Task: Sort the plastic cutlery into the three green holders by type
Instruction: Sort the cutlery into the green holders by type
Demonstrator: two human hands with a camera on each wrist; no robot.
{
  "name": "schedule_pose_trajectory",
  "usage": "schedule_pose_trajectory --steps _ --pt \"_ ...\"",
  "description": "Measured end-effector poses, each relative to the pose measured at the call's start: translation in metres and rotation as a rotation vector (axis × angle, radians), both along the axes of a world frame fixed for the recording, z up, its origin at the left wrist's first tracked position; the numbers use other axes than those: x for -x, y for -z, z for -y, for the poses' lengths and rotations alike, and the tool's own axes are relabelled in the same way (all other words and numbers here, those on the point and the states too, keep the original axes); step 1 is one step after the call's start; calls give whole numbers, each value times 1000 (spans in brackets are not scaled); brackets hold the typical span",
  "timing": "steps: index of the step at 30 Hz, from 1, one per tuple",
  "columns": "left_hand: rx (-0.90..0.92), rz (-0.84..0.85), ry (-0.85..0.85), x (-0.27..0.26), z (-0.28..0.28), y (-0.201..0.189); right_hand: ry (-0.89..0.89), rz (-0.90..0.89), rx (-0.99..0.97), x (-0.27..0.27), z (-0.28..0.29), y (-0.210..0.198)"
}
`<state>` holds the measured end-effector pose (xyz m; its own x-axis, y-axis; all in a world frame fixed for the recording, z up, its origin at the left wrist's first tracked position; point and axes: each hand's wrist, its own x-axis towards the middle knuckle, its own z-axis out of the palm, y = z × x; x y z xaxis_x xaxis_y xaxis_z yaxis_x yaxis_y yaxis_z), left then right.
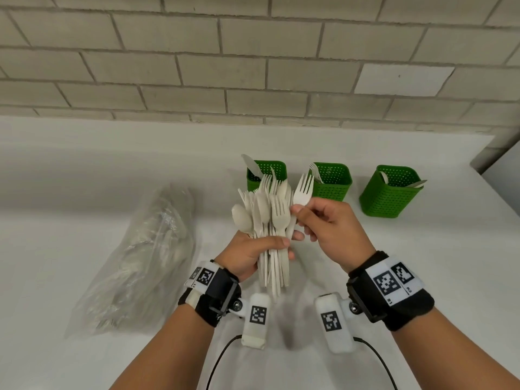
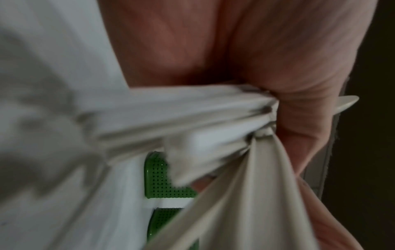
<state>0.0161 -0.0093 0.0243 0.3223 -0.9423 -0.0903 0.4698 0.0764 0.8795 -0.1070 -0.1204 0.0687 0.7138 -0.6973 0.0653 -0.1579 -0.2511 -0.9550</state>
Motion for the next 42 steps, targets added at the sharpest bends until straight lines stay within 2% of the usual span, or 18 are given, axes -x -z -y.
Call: schedule_pose_trajectory --steps 3,5,7,10,12,17,23,26,30,36,42 --pt "-13 162 -68 1 2 1 3 -23 -116 0 3 2" --pt "-53 336 -134 -1 4 2 110 37 -94 -1 2 3" --pt "-78 499 -173 -2 7 2 193 147 14 -3 0 -2" --pt "-62 625 -192 -2 9 1 188 276 153 -1 -4 -15" --pt "-45 683 -193 -2 10 1 182 300 259 1 -2 -27" --pt "-29 819 -207 -2 12 4 -50 -25 423 0 6 -38" --pt "-119 911 -373 -3 11 5 -117 -54 342 1 2 -40" --pt "-183 1076 -439 -4 10 4 -152 -66 277 1 6 -38" --pt "-261 1263 -485 -9 10 8 -145 -48 289 3 6 -39" --pt "-241 1246 -444 -8 12 6 -214 -150 339 8 9 -44" --pt "-204 945 -289 -3 10 5 -181 -99 249 10 11 -45"
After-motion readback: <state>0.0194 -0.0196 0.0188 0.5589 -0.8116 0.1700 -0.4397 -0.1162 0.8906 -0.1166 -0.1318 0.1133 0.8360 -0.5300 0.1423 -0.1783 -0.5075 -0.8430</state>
